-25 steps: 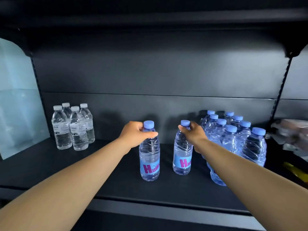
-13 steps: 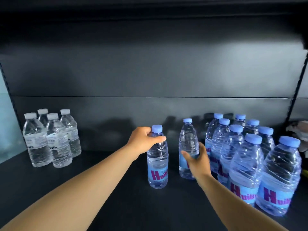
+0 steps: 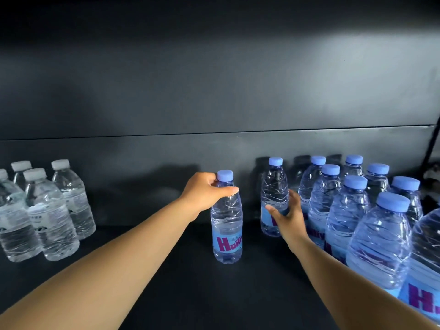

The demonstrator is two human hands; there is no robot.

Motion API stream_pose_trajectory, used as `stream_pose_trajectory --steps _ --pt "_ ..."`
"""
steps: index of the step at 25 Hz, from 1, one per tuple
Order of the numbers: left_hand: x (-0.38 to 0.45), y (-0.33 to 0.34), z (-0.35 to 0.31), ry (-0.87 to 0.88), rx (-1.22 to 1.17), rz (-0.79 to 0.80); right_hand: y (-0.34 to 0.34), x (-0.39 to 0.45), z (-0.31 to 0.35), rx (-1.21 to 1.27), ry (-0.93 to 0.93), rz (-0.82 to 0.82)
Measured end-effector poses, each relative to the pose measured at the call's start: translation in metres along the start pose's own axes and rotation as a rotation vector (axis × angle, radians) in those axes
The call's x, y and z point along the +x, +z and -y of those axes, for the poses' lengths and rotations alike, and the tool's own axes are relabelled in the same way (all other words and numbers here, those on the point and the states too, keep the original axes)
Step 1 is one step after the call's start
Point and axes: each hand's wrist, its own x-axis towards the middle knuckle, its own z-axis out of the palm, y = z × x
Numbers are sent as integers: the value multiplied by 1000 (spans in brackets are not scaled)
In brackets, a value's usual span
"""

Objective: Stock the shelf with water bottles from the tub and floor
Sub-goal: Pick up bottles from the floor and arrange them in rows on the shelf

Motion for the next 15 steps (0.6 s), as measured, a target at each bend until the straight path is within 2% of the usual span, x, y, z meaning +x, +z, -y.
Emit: stream_pose_trajectory --steps 7,11,15 --pt "27 26 -10 17 45 -77 3 -2 -1 16 63 15" --pt "47 42 -12 -27 27 -45 -1 1 7 -44 116 41" --pt "56 45 -14 7 -33 38 -4 2 10 -75 137 44"
